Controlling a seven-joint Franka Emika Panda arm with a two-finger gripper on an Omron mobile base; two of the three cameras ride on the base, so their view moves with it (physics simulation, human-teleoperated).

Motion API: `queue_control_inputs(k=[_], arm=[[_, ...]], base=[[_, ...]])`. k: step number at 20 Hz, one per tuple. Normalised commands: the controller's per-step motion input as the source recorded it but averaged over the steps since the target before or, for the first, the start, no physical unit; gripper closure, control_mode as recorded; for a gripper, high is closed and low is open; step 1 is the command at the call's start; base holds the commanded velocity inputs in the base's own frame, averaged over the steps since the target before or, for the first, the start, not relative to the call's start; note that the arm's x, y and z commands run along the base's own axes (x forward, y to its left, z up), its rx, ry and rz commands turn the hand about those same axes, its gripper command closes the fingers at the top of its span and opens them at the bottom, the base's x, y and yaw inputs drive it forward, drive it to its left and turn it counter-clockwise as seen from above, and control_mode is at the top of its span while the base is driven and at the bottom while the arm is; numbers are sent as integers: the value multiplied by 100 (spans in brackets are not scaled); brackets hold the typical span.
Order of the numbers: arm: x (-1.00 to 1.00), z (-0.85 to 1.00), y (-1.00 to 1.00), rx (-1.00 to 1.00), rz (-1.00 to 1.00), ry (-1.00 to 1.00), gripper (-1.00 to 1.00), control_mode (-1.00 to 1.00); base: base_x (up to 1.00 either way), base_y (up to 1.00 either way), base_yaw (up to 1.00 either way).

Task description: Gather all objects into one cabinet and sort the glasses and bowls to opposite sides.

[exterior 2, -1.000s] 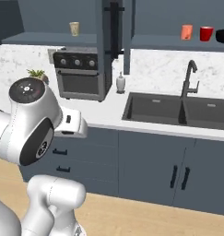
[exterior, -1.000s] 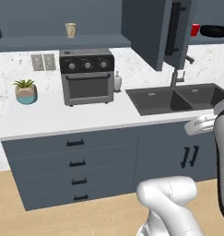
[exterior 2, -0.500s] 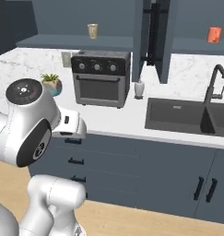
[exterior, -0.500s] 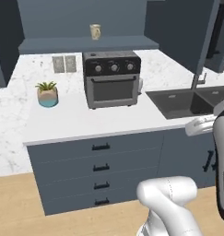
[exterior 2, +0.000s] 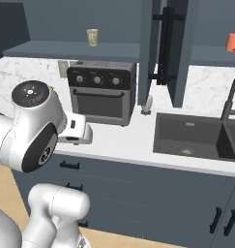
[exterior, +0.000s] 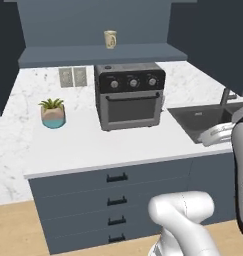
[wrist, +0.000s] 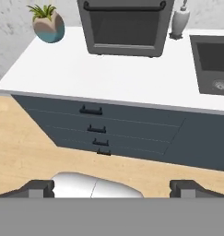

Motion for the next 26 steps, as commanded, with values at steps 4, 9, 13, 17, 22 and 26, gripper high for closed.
queue_control_inputs(k=[4, 9, 13, 17, 22, 26], arm=[[0, 0, 0, 0, 0, 0, -100, 100], [0, 0, 0, 0, 0, 0, -100, 100], [0, 0, 0, 0, 0, 0, -100, 100], [0, 0, 0, 0, 0, 0, -100, 100], [0, 0, 0, 0, 0, 0, -100, 100], [0, 0, 0, 0, 0, 0, -100, 100]], base=[[21, 59, 0], [76, 44, 0], [100, 38, 0], [100, 42, 0], [100, 44, 0], [44, 6, 0]])
